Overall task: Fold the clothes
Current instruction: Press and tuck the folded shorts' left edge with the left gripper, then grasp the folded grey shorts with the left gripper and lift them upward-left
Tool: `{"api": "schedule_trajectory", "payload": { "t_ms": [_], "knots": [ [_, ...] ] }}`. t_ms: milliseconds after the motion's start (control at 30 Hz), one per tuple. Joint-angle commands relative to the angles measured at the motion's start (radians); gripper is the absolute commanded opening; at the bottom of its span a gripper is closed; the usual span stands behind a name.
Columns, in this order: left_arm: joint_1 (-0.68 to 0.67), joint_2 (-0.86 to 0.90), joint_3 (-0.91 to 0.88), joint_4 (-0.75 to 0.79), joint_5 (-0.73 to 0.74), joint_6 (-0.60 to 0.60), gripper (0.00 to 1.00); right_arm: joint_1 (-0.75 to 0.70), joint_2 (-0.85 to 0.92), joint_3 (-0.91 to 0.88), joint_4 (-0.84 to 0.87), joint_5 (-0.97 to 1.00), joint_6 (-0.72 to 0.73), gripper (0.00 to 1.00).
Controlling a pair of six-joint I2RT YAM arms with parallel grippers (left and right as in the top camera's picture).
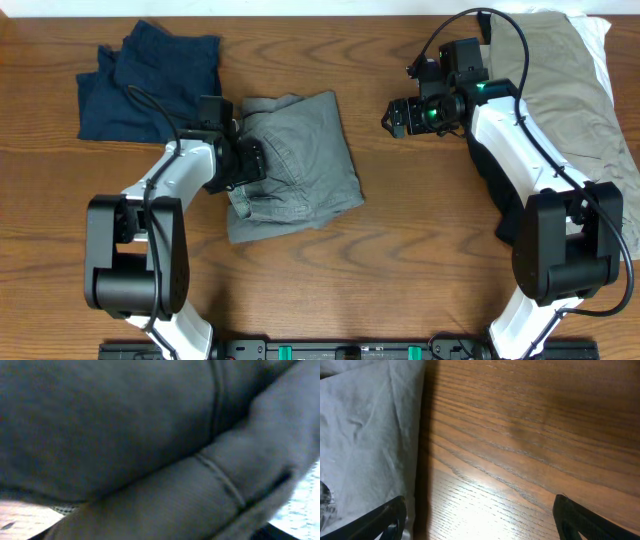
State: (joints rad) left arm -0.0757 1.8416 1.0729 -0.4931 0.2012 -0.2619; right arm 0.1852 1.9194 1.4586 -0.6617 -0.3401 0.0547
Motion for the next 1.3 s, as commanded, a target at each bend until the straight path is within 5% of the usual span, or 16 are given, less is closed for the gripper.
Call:
{"api": "schedule_trajectory", "payload": {
  "t_ms": [0, 300, 467, 967, 1267],
  "knots": [
    [-0.004, 0.034, -0.039, 0.008, 0.097, 0.006, 0.70, -0.012, -0.021, 0.015, 0.003, 0.000, -0.019, 0.91],
    [-0.004, 0.034, -0.039, 0.046, 0.235, 0.006, 0.39, -0.012, -0.021, 0.015, 0.023, 0.000, -0.019, 0.91],
    [-0.004, 0.034, -0.039, 0.099, 0.302, -0.009, 0.06, -0.012, -0.021, 0.015, 0.023, 0.000, -0.019, 0.91],
    [0.012, -0.103, -0.037, 0.215, 0.322, -0.096, 0.06, -0.012, -0.021, 0.015, 0.022, 0.000, -0.019, 0.91],
    [0.060, -0.269, -0.037, 0.217, 0.205, -0.189, 0.06, -0.012, -0.021, 0.015, 0.022, 0.000, -0.018, 0.91]
  ]
}}
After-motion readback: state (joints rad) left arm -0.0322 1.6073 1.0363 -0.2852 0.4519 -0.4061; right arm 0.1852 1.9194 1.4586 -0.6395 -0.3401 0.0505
